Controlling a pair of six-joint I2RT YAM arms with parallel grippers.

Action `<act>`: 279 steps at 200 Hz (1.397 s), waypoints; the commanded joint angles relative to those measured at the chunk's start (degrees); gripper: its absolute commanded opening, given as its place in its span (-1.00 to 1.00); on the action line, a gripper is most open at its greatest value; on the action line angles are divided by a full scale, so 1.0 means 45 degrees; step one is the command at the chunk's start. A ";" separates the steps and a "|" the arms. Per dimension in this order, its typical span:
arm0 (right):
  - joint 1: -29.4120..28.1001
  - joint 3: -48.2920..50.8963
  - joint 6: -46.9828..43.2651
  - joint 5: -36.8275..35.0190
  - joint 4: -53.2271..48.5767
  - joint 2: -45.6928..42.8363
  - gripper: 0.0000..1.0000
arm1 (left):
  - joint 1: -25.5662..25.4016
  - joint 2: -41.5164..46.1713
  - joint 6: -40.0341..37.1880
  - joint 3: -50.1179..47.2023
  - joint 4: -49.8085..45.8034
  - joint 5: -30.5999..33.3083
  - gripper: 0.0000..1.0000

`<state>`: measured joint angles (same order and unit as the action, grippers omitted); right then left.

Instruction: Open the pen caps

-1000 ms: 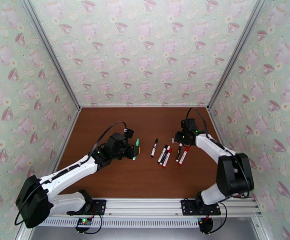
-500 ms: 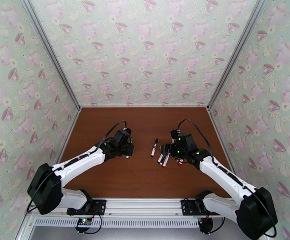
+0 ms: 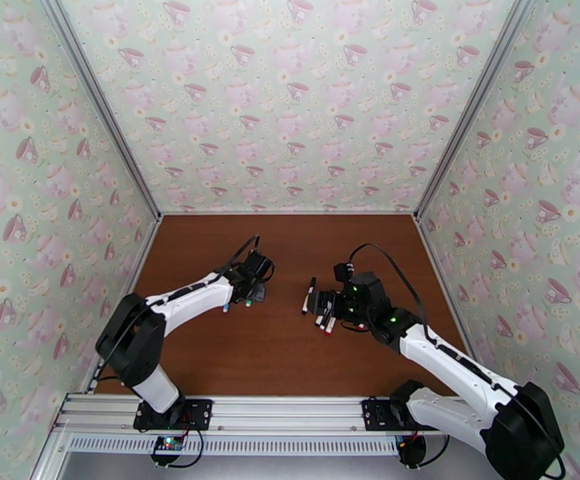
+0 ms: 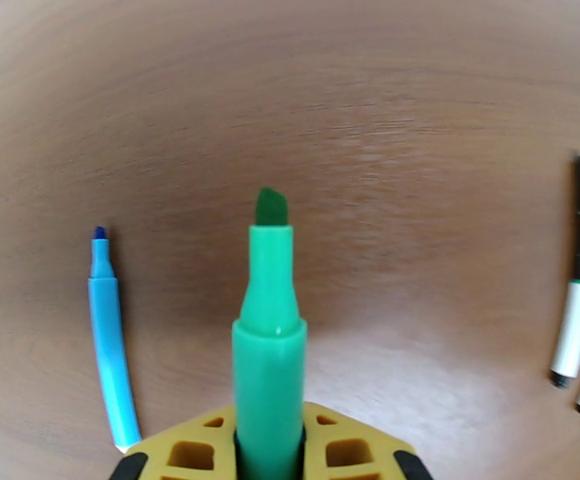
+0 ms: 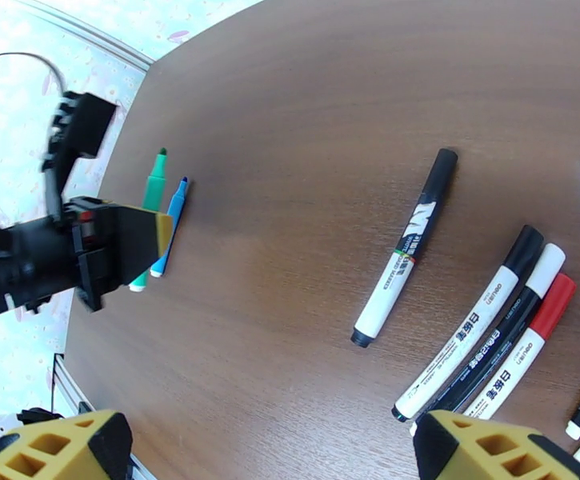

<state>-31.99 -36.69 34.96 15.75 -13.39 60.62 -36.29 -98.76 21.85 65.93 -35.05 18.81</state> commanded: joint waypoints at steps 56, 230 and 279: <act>-0.0108 0.0393 0.0429 -0.0389 0.0228 0.0141 0.99 | 0.0266 -0.1308 0.0302 0.0781 -0.1430 0.1660 -0.55; -0.0104 0.0242 0.0590 -0.0352 0.0226 0.0416 0.98 | 0.0897 -0.2288 0.0257 0.0723 -0.1439 0.1694 -0.43; -0.0118 0.0203 0.0590 -0.0309 0.0260 0.0578 0.97 | 0.0881 -0.1769 0.0419 0.0742 -0.1746 0.1753 -0.33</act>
<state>-32.21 -35.62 36.91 15.20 -13.06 62.61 -32.64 -108.51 22.70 67.92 -41.41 25.47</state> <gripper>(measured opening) 0.985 0.332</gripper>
